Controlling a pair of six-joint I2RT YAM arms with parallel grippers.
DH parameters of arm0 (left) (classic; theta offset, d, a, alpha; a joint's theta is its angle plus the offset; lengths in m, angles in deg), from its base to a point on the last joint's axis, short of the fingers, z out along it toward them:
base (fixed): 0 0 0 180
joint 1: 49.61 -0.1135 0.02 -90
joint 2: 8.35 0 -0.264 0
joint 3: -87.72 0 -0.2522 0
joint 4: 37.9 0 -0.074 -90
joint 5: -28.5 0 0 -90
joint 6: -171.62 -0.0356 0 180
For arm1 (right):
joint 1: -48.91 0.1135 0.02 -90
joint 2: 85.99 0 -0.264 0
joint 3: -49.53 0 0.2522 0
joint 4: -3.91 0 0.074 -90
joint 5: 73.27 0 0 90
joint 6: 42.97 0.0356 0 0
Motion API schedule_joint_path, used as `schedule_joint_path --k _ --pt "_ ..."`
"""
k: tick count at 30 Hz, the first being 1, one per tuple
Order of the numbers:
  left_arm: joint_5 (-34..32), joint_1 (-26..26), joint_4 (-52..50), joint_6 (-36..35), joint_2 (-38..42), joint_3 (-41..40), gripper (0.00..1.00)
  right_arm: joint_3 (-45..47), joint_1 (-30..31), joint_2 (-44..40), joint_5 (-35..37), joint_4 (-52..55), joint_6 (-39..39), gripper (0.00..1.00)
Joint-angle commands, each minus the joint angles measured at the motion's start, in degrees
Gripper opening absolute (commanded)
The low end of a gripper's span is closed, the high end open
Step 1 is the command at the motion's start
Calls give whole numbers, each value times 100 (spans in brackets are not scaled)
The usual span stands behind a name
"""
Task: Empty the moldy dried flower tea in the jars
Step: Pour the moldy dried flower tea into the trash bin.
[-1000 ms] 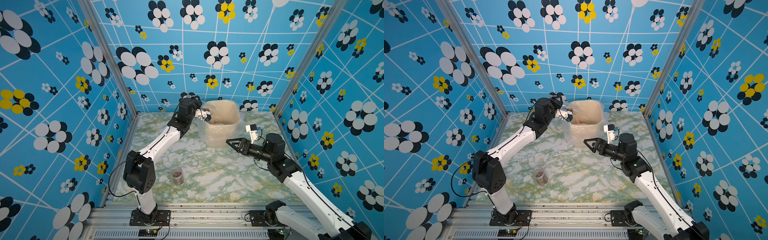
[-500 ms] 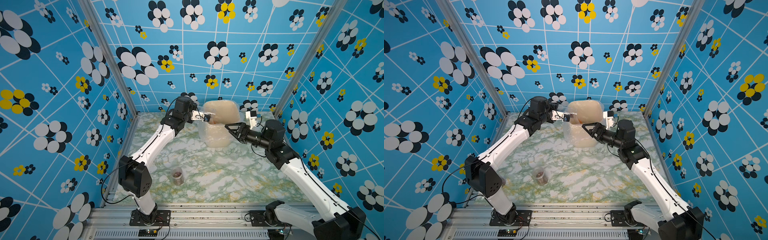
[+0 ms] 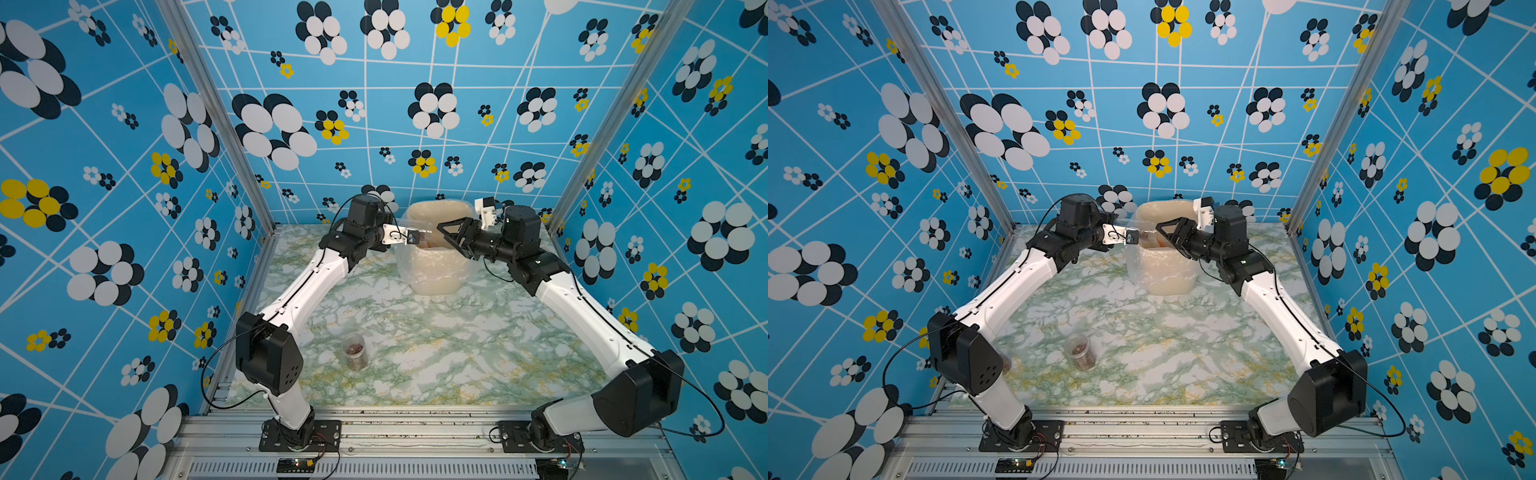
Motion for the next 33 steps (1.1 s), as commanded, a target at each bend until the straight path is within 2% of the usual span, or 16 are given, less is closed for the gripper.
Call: schedule_joint_path --k 1,15,28,33 --pt "191 -47 43 164 292 -40 0 -301 -23 191 -43 61 128 54" --pt "306 -54 150 224 300 -142 0 -460 -23 813 -488 -774 792 39" --pt "588 -51 62 338 320 -132 0 -547 -23 1138 -877 -1552 1336 31" --pt "741 -59 -84 422 284 -35 0 -467 -23 1176 -1003 -1801 1549 21"
